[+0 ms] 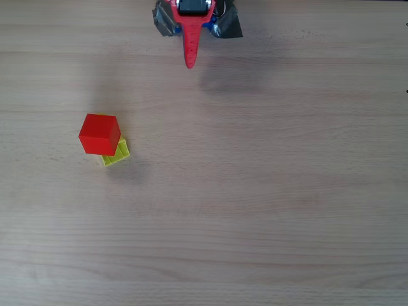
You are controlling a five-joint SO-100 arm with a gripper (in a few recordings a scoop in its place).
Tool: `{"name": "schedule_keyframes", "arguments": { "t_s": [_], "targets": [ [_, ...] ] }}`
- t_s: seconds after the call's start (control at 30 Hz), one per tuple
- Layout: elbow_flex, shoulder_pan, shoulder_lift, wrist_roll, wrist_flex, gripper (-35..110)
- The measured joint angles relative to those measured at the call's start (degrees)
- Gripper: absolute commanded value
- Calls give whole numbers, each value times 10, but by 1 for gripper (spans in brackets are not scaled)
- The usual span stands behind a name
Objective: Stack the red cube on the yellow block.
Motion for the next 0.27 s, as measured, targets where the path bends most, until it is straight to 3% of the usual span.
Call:
{"name": "schedule_keyframes", "arguments": {
  "t_s": [0.27],
  "targets": [
    [0,4,0,13,0,0]
  ]
}}
